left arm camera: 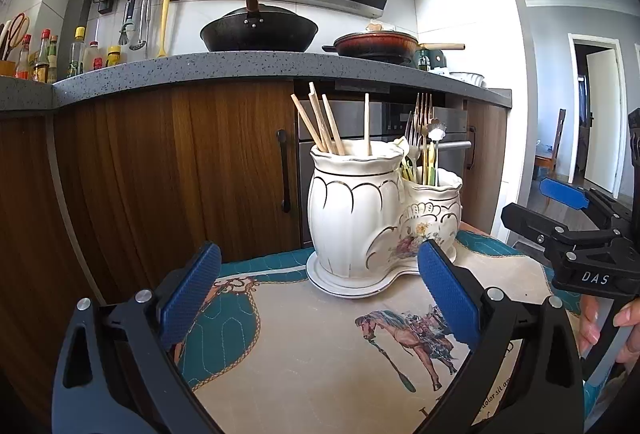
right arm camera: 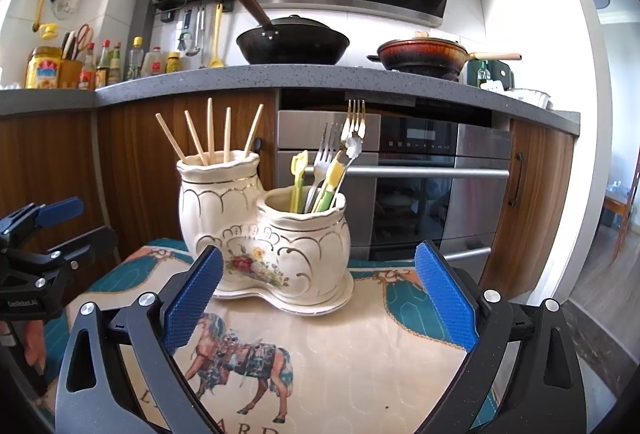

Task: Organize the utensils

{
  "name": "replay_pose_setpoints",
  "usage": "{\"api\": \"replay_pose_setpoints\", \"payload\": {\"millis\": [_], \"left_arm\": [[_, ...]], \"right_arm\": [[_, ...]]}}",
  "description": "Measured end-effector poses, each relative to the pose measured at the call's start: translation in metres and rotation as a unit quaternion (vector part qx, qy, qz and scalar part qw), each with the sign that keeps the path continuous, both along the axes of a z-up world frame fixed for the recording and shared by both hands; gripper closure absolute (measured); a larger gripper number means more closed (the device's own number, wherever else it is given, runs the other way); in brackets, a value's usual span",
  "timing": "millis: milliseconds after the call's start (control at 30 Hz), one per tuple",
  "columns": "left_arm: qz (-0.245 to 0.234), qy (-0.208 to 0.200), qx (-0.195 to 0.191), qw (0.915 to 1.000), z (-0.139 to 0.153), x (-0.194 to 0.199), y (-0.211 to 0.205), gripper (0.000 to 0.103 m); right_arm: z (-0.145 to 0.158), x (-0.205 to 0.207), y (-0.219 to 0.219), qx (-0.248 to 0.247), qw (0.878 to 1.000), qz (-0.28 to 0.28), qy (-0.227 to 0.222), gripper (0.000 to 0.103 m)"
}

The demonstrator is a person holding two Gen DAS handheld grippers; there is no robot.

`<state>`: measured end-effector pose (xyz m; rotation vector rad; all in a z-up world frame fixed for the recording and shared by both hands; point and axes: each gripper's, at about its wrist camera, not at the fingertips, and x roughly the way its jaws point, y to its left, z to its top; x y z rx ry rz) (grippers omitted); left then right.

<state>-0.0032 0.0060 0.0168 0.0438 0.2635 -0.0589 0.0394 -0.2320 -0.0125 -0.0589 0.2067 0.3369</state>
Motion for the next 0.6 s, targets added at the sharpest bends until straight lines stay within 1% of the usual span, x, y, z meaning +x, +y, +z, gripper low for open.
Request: {"api": "replay_pose_setpoints", "payload": {"millis": [600], "left_arm": [[0.0, 0.001, 0.001, 1.0, -0.0003, -0.0018, -0.0015, 0.006]], "right_arm": [[-0.0005, -0.0003, -0.0012, 0.001, 1.0, -0.005, -0.001, 0.006]]}}
